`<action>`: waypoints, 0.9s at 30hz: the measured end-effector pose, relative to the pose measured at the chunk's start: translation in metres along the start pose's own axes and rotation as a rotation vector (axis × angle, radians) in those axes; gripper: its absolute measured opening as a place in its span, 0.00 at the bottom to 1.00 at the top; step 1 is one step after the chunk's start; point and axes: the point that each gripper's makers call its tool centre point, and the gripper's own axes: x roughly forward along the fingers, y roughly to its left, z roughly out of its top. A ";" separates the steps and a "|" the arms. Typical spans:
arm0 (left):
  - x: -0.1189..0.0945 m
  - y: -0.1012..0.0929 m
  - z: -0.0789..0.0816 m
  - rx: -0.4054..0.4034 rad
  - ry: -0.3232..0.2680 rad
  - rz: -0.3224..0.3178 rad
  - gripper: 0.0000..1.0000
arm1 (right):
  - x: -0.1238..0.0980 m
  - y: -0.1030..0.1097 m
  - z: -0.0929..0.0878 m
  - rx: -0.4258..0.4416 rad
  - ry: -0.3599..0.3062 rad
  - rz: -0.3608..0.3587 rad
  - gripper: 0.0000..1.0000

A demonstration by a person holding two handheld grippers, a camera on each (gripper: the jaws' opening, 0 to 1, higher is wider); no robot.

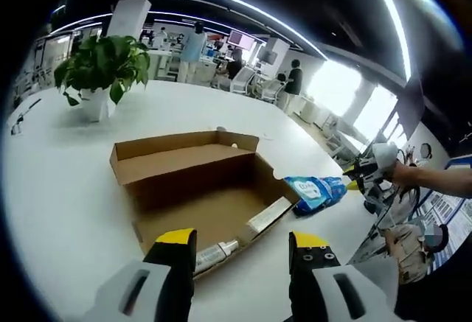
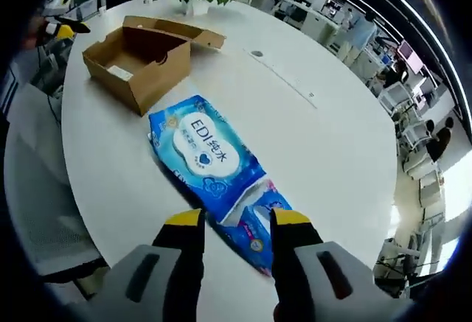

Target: Operate the shoe box by opening the lid, removing the specified soft item, and placing it in the target area until the item is outside and the box remains undamaged.

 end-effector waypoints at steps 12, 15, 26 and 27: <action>-0.001 0.000 0.007 -0.062 -0.049 -0.001 0.51 | 0.027 0.056 0.090 -0.114 -0.116 0.106 0.37; -0.003 0.000 0.008 -0.062 -0.058 0.000 0.51 | 0.032 0.066 0.106 -0.125 -0.131 0.125 0.37; -0.013 0.012 0.001 -0.034 -0.047 0.007 0.51 | 0.049 0.109 0.144 -0.213 -0.160 0.196 0.38; -0.014 0.013 0.001 -0.037 -0.048 0.008 0.51 | 0.051 0.112 0.149 -0.222 -0.163 0.203 0.38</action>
